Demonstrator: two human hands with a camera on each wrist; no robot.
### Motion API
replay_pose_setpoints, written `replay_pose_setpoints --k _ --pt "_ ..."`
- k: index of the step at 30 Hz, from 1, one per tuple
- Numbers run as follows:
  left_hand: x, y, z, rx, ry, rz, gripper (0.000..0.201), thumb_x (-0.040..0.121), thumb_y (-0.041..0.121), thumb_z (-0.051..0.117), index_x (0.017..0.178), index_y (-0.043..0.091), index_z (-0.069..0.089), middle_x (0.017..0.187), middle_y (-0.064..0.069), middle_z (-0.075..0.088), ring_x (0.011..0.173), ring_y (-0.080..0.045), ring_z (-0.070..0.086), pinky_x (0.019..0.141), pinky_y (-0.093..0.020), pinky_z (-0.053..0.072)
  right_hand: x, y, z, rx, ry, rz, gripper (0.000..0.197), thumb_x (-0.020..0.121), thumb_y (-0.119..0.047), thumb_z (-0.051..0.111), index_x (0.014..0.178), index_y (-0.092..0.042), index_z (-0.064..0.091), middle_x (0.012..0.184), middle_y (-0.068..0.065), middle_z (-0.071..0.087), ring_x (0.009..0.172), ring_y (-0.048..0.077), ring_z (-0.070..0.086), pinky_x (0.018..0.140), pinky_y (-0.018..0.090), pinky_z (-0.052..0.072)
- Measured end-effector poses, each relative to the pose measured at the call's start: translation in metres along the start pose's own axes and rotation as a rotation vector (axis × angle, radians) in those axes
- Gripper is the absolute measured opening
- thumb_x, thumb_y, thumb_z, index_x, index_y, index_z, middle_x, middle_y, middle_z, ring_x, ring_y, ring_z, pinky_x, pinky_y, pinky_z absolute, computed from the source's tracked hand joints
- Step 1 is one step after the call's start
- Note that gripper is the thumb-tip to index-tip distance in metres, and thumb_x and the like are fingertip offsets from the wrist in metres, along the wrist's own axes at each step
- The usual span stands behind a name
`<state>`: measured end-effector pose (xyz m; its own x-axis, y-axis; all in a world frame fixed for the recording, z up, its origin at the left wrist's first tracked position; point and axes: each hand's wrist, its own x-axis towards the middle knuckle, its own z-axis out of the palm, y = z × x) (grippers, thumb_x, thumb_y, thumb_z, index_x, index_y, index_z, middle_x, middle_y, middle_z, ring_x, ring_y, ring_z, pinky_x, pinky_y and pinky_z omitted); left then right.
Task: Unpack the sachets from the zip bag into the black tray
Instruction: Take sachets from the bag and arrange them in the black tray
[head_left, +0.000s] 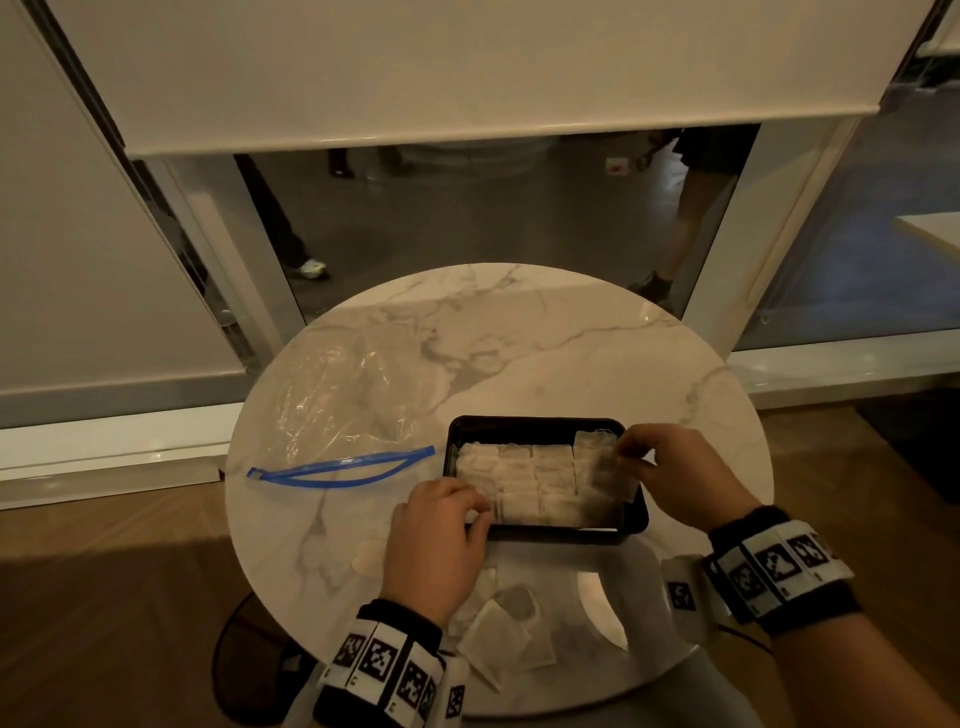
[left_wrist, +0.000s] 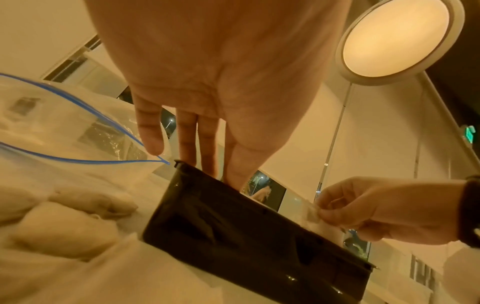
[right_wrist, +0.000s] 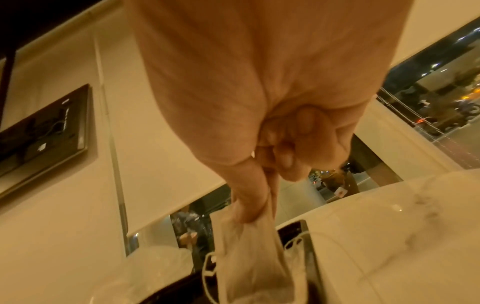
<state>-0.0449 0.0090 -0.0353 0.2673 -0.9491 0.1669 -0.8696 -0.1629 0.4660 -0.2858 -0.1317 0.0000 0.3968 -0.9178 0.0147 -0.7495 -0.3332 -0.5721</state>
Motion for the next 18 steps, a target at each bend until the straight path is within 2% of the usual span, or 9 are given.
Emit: replay_pose_setpoints --k 3,4,7,14,18 --pt "0.000 0.002 0.001 0.013 -0.009 0.001 0.017 0.095 0.040 0.058 0.106 0.037 0.072 0.120 0.017 0.061 0.116 -0.004 0.049 0.100 -0.029 0.043 0.011 -0.002 0.006 -0.166 -0.125 0.007 0.010 0.092 -0.021 0.067 0.097 -0.024 0.074 0.095 -0.005 0.071 0.089 0.014 0.064 0.083 0.030 0.053" --pt "0.000 0.003 0.001 0.017 -0.016 -0.005 0.018 0.096 0.040 0.057 0.107 0.037 0.071 0.121 0.018 0.060 0.117 -0.004 0.048 0.100 -0.028 0.042 0.013 -0.004 0.008 -0.214 -0.169 0.009 0.011 0.093 -0.020 0.065 0.098 -0.025 0.074 0.097 -0.005 0.071 0.089 0.015 0.064 0.085 0.031 0.054" --pt "-0.001 0.002 0.001 0.016 -0.022 -0.013 0.019 0.097 0.041 0.056 0.108 0.037 0.070 0.124 0.018 0.058 0.119 -0.004 0.047 0.102 -0.028 0.041 0.017 -0.006 0.009 -0.322 -0.253 0.009 0.015 0.093 -0.020 0.064 0.101 -0.027 0.073 0.099 -0.005 0.069 0.088 0.015 0.063 0.084 0.029 0.054" --pt "-0.002 0.000 0.003 0.012 -0.032 -0.016 0.019 0.098 0.041 0.055 0.108 0.037 0.071 0.123 0.020 0.057 0.119 -0.002 0.045 0.099 -0.025 0.040 0.018 -0.003 0.018 -0.447 -0.305 0.041 0.016 0.091 -0.030 0.064 0.104 -0.033 0.072 0.104 -0.005 0.068 0.092 0.016 0.063 0.083 0.030 0.054" --pt "-0.001 -0.001 0.004 0.006 -0.035 -0.016 0.018 0.097 0.041 0.055 0.107 0.038 0.071 0.122 0.020 0.057 0.118 -0.002 0.045 0.099 -0.025 0.040 0.014 0.000 0.026 -0.449 -0.304 0.050 0.015 0.090 -0.034 0.066 0.103 -0.035 0.072 0.102 -0.009 0.067 0.090 0.012 0.062 0.083 0.027 0.055"
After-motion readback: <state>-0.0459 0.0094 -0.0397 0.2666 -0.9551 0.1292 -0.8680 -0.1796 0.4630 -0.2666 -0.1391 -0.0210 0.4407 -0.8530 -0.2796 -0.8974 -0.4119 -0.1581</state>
